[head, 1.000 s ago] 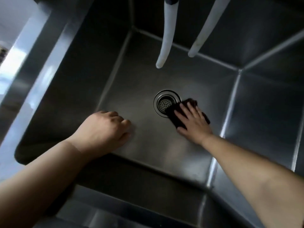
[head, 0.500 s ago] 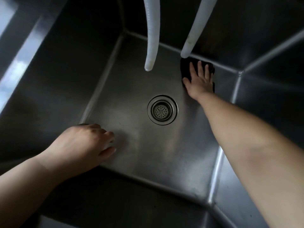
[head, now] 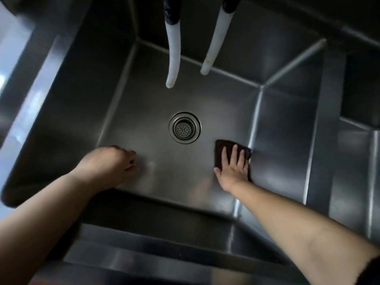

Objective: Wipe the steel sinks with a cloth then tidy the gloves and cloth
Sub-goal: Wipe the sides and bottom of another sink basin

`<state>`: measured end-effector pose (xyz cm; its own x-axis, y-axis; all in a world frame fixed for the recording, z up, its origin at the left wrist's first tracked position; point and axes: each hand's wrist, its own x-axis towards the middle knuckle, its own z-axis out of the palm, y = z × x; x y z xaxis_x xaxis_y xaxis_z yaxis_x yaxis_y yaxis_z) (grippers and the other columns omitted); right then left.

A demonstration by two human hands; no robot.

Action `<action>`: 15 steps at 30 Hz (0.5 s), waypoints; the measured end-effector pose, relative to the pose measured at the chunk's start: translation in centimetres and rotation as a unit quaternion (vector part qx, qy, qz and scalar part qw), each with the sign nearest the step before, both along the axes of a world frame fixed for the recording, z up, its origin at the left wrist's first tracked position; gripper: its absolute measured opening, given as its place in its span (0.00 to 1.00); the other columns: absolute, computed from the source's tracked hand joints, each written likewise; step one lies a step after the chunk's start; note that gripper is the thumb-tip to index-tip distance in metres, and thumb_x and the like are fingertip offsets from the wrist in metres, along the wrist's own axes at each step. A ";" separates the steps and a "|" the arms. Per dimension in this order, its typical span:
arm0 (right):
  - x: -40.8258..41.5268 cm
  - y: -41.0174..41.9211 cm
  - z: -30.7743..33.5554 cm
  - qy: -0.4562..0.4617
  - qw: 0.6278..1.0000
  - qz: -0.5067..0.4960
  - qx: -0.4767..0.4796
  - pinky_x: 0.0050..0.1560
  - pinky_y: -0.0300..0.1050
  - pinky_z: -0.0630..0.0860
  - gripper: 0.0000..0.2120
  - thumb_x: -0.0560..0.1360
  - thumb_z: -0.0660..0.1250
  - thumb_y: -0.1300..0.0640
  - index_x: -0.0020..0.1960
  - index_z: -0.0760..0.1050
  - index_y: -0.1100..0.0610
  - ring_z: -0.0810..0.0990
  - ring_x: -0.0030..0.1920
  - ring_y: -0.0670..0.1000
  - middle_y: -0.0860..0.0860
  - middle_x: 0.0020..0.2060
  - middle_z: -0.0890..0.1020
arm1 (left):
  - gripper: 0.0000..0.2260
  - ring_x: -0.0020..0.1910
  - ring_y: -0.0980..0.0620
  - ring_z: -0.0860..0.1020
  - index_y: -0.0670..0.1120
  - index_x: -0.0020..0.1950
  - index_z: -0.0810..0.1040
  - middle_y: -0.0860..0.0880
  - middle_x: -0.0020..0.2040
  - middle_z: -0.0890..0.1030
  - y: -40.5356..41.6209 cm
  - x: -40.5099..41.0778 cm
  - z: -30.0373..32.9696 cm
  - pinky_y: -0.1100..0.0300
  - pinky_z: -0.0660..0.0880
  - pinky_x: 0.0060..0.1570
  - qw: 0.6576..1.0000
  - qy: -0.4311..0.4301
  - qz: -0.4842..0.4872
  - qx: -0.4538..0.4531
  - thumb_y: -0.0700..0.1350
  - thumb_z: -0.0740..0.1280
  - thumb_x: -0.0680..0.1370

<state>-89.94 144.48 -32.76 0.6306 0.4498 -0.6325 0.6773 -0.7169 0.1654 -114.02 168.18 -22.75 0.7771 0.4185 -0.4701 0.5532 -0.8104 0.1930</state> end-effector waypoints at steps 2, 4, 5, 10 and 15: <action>-2.9 -0.9 0.6 0.031 0.997 -0.018 -0.067 0.72 0.60 0.47 0.39 0.78 0.54 0.42 0.75 0.31 0.53 0.37 0.74 0.64 0.59 0.74 0.32 | 0.13 0.42 0.47 0.79 0.51 0.50 0.75 0.49 0.44 0.80 0.1 -0.1 -0.2 0.59 0.72 0.37 1.000 0.002 0.002 -0.011 0.59 0.60 0.76; -5.8 -1.0 1.1 0.040 0.989 -0.064 -0.123 0.69 0.61 0.55 0.36 0.80 0.53 0.51 0.75 0.31 0.55 0.41 0.74 0.65 0.60 0.73 0.32 | 0.14 0.43 0.46 0.79 0.50 0.49 0.76 0.48 0.44 0.80 0.1 -0.2 -0.1 0.58 0.73 0.37 1.000 0.003 0.001 -0.020 0.58 0.60 0.76; -7.0 -0.8 1.4 0.041 0.985 -0.091 -0.143 0.67 0.61 0.58 0.32 0.81 0.50 0.57 0.75 0.32 0.56 0.44 0.73 0.66 0.62 0.74 0.34 | 0.14 0.43 0.45 0.79 0.49 0.48 0.76 0.48 0.44 0.81 0.0 -0.2 0.0 0.58 0.73 0.38 1.000 0.002 0.000 -0.021 0.58 0.60 0.76; -9.4 1.8 2.5 0.045 0.971 -0.134 -0.192 0.61 0.56 0.67 0.31 0.79 0.52 0.61 0.75 0.39 0.61 0.59 0.68 0.66 0.64 0.71 0.51 | 0.12 0.43 0.44 0.79 0.48 0.42 0.72 0.47 0.44 0.81 -0.1 -0.1 0.4 0.59 0.65 0.35 0.999 -0.008 -0.011 -0.030 0.55 0.60 0.77; -11.3 3.8 2.2 0.084 0.975 -0.158 -0.131 0.64 0.56 0.66 0.26 0.78 0.53 0.59 0.74 0.49 0.55 0.64 0.66 0.63 0.59 0.70 0.58 | 0.10 0.44 0.42 0.78 0.49 0.39 0.68 0.45 0.44 0.81 -0.3 -0.4 0.1 0.58 0.63 0.35 0.999 -0.035 -0.011 -0.033 0.53 0.60 0.77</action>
